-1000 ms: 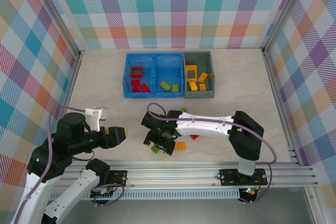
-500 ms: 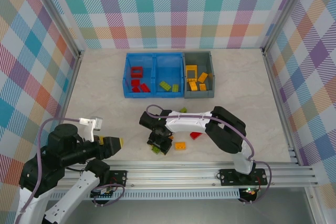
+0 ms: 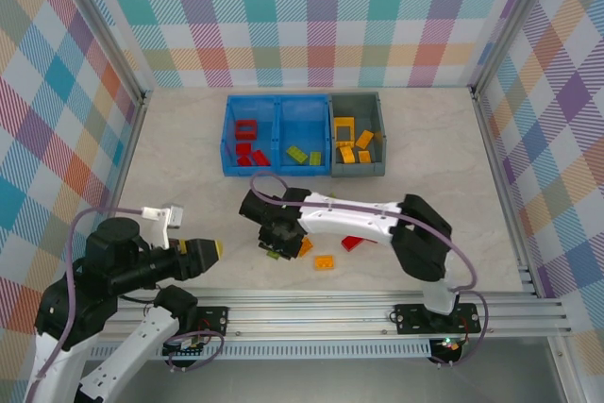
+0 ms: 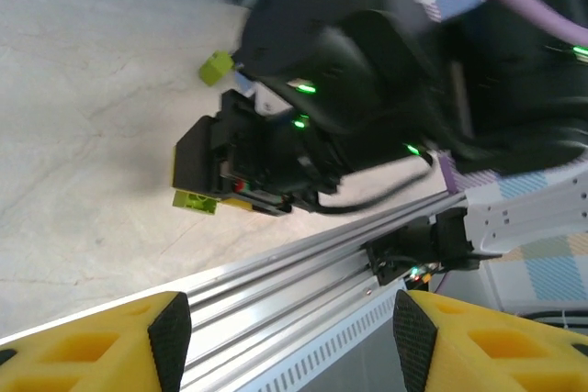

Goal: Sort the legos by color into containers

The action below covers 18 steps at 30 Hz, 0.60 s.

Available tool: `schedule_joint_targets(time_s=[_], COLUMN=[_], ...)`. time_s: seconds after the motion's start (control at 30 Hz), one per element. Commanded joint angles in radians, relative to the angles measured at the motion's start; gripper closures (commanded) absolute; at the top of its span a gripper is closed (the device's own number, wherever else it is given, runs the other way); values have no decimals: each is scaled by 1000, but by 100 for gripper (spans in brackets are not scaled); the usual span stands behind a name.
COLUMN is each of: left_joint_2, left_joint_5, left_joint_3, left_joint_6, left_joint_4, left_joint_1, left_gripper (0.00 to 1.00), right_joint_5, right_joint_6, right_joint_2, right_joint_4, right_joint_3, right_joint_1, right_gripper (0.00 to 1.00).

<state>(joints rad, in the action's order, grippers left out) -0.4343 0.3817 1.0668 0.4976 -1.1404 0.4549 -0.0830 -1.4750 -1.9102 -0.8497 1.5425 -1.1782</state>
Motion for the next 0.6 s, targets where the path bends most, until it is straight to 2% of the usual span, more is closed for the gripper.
schedule_joint_targets(time_s=[0.0,0.1,0.2,0.3,0.4,0.5,0.57], left_joint_2=[-70,-141,-223,-300,-376,-474,-556], left_joint_5=[12,14,11,-65,-199,-391,-573], left_joint_3=[33,27,8,12,30,62,99], left_joint_6=[46,72,102,118,123,112,106], left_joint_4=[146,240,349,413,453,482,477], left_joint_1=[-1,-1,0,13,80,221,339], left_gripper=[38,39,40,42,43,43,44], right_joint_5=[-202,-246,-215,-197,-114,-41,-13], right_joint_6=[167,370,606,758,868,945,966], right_joint_2=[127,124,73,-30,-157,-312,-425], right_joint_4=[-108,-116,-52,-37,-31,-59,-117], right_joint_3=[23,82,161,282,434,630,795], right_joint_1=[53,148,253,341,418,468,495], right_gripper=[71,71,70,69,69,69,69])
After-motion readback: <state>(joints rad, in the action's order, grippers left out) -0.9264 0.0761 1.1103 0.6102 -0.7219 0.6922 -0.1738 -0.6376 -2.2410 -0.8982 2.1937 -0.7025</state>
